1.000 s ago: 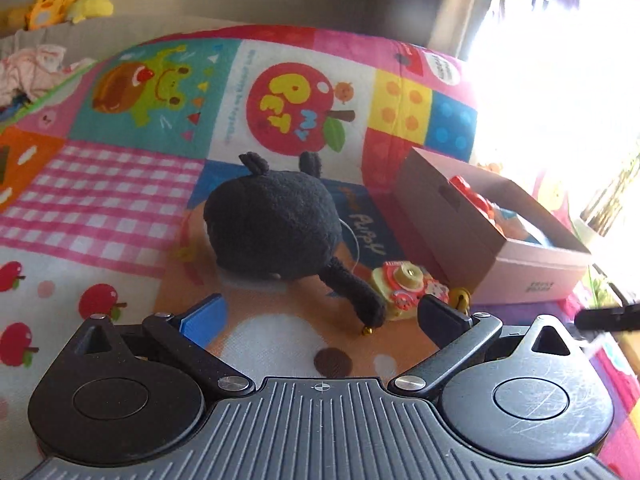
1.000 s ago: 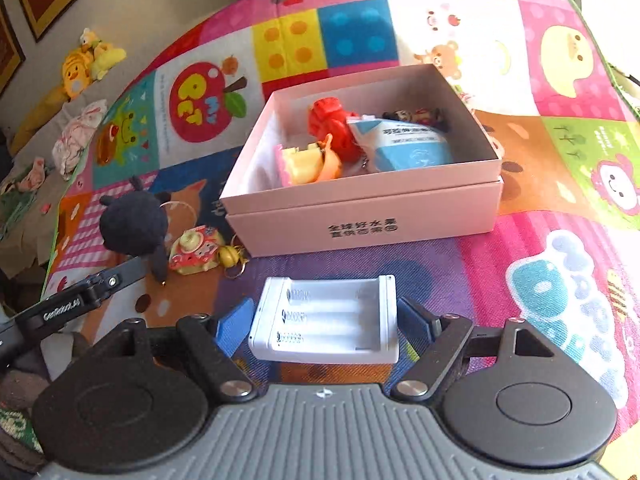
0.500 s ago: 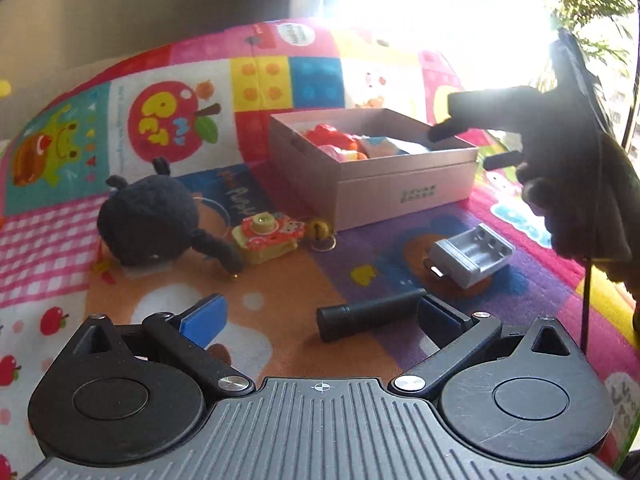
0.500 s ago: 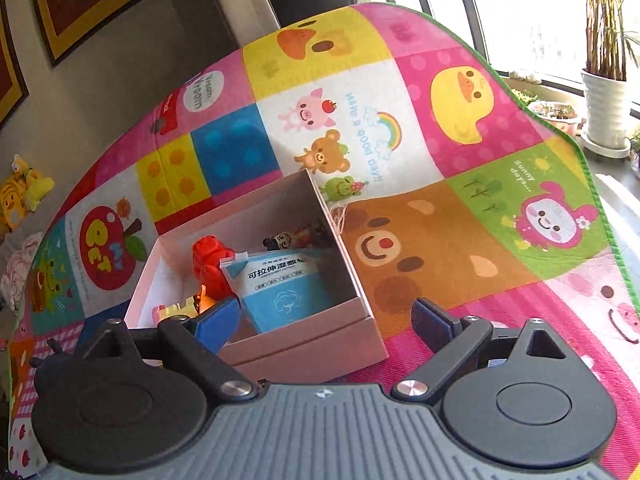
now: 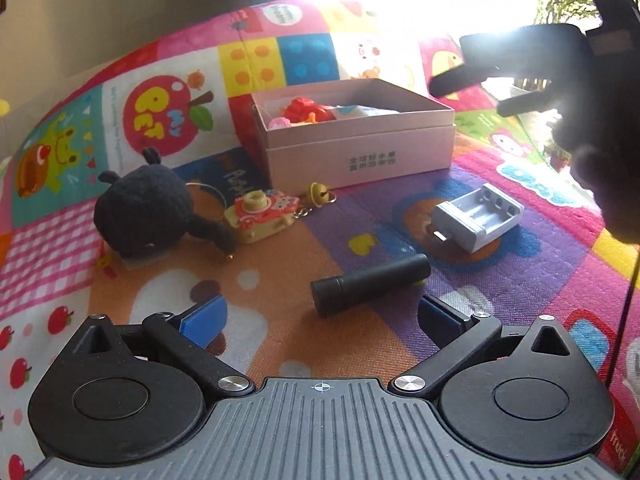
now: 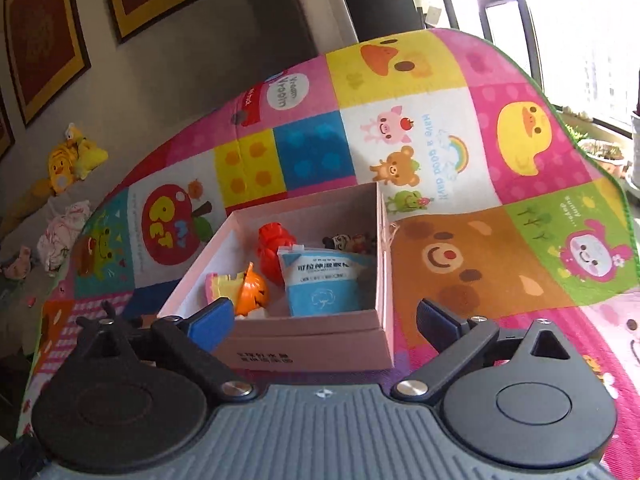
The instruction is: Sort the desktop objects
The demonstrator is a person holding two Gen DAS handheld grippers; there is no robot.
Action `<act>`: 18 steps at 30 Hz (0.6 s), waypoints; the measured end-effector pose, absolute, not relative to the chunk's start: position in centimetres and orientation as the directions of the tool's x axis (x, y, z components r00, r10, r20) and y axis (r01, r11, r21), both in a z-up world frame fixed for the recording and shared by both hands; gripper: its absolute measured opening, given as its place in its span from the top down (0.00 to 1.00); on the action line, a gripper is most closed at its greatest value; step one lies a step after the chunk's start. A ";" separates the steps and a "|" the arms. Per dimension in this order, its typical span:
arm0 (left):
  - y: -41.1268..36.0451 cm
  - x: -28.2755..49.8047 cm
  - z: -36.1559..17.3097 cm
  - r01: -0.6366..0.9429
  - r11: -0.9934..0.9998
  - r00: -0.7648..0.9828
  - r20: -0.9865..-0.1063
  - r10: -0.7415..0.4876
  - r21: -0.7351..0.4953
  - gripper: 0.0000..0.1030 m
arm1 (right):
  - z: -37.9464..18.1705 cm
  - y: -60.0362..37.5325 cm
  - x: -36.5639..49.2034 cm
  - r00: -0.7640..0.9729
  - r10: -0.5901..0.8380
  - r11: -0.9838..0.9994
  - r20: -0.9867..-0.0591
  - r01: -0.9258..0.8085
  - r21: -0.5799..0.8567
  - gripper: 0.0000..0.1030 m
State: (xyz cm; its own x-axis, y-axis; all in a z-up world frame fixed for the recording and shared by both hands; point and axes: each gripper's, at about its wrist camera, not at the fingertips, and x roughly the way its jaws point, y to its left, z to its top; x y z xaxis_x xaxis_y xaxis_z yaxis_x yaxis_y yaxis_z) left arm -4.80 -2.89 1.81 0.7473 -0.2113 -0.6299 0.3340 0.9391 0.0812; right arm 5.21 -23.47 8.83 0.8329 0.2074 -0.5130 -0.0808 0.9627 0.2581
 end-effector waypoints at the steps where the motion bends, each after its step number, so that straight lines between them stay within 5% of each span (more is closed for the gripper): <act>1: -3.1 -4.7 1.8 0.337 0.937 0.749 -0.629 -0.211 0.087 0.00 | 8.6 -23.5 4.1 0.832 0.193 0.971 -0.521 -0.085 0.225 0.03; 13: -2.6 -2.2 1.4 0.230 0.926 0.807 -0.590 -0.011 0.298 0.00 | 3.9 -23.3 -1.5 0.763 0.157 0.985 -0.627 -0.078 0.151 0.00; 18: -0.1 -1.7 2.6 0.252 0.962 0.758 -0.640 -0.130 0.104 0.00 | 2.9 -23.1 -0.8 0.746 0.155 0.982 -0.648 -0.047 0.181 0.00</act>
State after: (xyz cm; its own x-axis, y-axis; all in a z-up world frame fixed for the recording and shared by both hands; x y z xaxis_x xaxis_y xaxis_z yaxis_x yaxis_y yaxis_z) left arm -1.67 -0.08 2.60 0.7577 -0.1297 -0.6396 0.2522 0.9621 0.1037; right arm -0.80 -23.11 2.87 0.7460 0.1552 -0.6476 -0.0470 0.9823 0.1813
